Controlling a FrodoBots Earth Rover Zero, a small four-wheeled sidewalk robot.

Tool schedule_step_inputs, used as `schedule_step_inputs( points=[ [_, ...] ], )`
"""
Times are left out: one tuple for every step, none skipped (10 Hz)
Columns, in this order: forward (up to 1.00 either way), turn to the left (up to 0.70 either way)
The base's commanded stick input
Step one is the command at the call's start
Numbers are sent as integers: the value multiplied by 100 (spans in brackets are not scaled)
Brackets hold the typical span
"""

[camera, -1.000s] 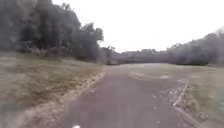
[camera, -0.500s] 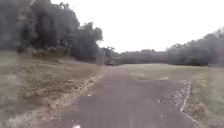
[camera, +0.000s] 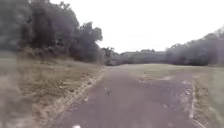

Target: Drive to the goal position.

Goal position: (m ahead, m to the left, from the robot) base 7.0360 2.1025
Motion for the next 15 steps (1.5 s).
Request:
schedule_step_inputs(
  points=[
    [45, -20],
    [45, -17],
    [45, 0],
    [45, 0],
    [45, 0],
    [45, 0],
    [45, 0],
    [45, 0],
    [45, 0],
    [45, 0],
    [45, 0],
    [45, 0],
    [45, 0],
    [45, 0],
    [45, -1]
  ],
)
